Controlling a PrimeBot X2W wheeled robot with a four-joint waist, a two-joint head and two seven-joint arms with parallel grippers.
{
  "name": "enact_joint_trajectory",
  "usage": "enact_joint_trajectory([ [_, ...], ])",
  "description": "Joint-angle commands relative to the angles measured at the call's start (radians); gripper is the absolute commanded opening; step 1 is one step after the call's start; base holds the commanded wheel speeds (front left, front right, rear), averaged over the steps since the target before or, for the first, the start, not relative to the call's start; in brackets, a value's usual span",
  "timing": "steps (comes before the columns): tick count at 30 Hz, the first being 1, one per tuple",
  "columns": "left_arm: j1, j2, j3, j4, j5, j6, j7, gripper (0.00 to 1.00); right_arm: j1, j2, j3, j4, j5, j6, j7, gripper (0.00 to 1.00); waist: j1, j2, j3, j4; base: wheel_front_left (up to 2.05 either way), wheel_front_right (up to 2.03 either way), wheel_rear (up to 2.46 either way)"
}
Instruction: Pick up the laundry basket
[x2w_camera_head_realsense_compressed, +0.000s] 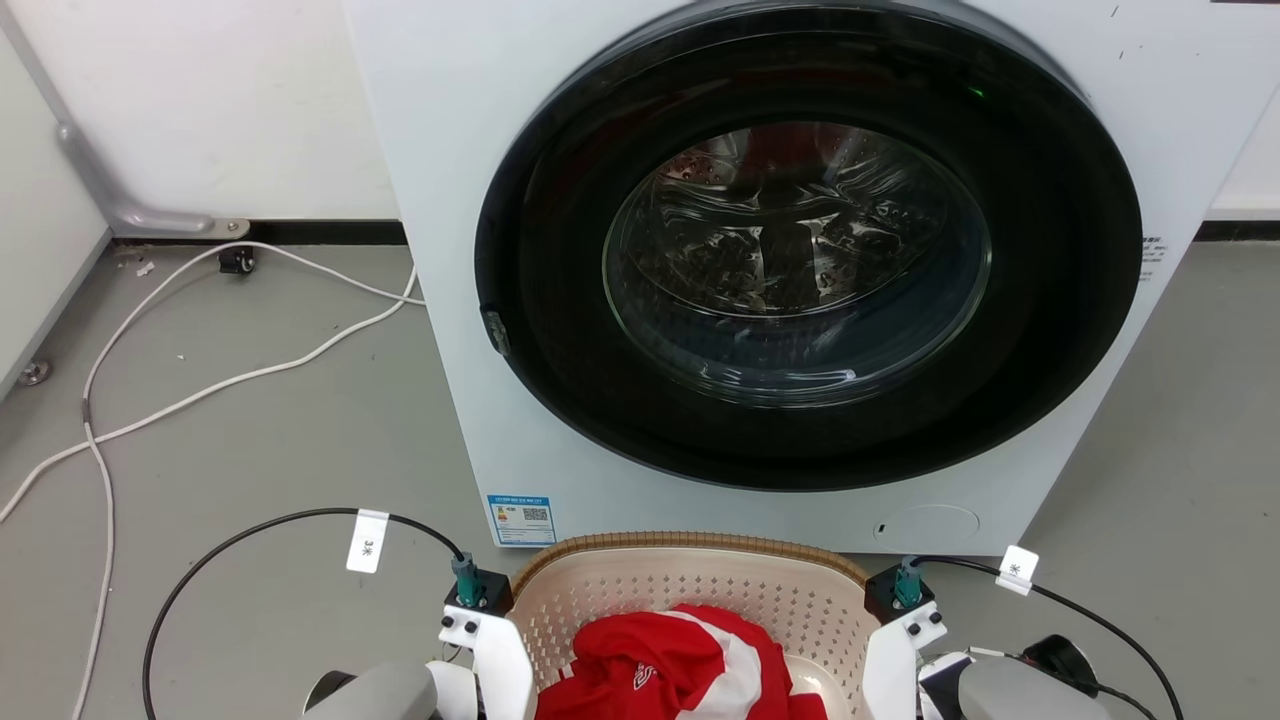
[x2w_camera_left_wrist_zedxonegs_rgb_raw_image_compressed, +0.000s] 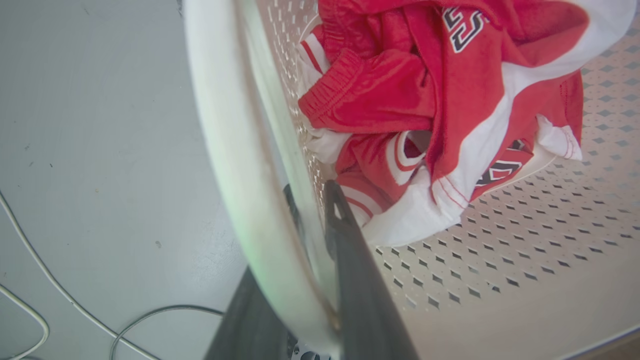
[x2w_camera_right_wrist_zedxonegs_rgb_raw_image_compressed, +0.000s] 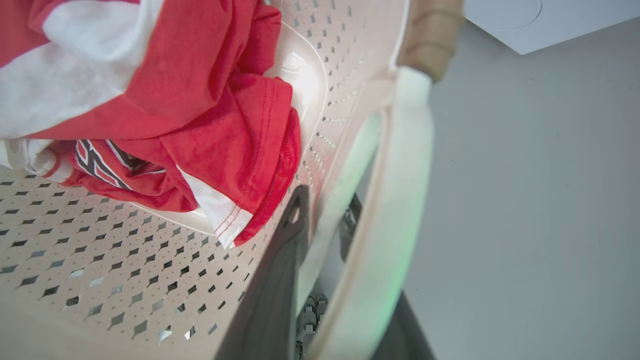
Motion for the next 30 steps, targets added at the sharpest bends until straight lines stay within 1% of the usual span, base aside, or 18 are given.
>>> enact_joint_trajectory([
  [1, -0.027, -0.004, -0.006, -0.003, 0.003, -0.010, -0.006, 0.00, -0.009, 0.004, 0.022, -0.003, -0.004, 0.016, -0.005, 0.00, 0.0000, -0.0001, -0.001, 0.000, 0.00, 0.00, 0.00],
  [14, -0.025, -0.001, -0.027, 0.003, -0.023, -0.010, -0.007, 0.00, -0.020, 0.008, 0.065, 0.009, 0.043, 0.016, -0.019, 0.00, 0.0000, -0.0001, -0.007, -0.001, 0.00, 0.00, 0.00],
  [30, -0.028, -0.001, -0.039, 0.004, -0.043, -0.010, -0.008, 0.00, -0.027, 0.008, 0.088, 0.011, 0.070, 0.016, -0.022, 0.00, 0.0000, -0.0001, -0.002, 0.000, 0.00, 0.00, 0.00],
])
